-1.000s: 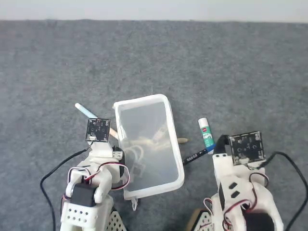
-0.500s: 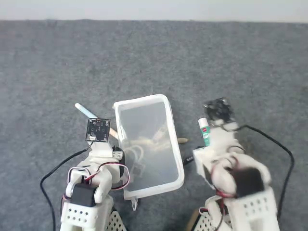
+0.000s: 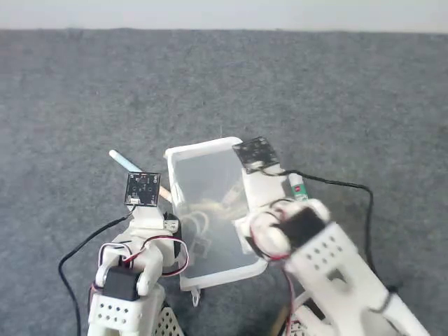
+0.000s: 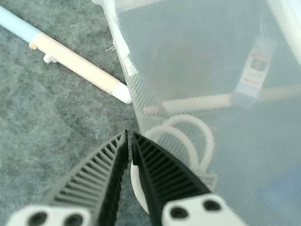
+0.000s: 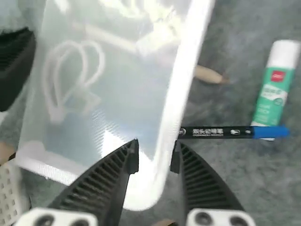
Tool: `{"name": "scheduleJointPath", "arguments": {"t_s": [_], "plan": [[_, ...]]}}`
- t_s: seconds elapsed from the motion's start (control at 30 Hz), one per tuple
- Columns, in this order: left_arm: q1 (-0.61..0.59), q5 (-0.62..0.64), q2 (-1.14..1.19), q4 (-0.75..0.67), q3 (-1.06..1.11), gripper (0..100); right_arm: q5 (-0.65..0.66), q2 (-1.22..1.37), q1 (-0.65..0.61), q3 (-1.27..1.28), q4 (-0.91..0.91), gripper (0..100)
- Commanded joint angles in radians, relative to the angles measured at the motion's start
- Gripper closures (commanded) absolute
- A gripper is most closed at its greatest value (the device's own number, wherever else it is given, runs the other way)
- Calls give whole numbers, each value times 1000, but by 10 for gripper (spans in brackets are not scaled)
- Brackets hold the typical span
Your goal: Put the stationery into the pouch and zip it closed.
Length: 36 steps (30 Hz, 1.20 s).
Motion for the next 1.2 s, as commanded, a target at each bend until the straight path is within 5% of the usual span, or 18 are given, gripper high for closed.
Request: {"name": "scheduleJointPath", "arguments": {"t_s": [0.0, 0.37, 0.77, 1.17], "plan": [[-2, 8, -25, 9, -12, 987, -20, 136, -16, -64, -73, 882], [-2, 8, -25, 9, -12, 987, -17, 394, 79, -71, -297, 992], [-2, 8, -25, 9, -12, 987, -20, 401, 124, -301, 5, 798], [-2, 8, -25, 9, -12, 987, -17, 283, -16, -295, 104, 980]]}}
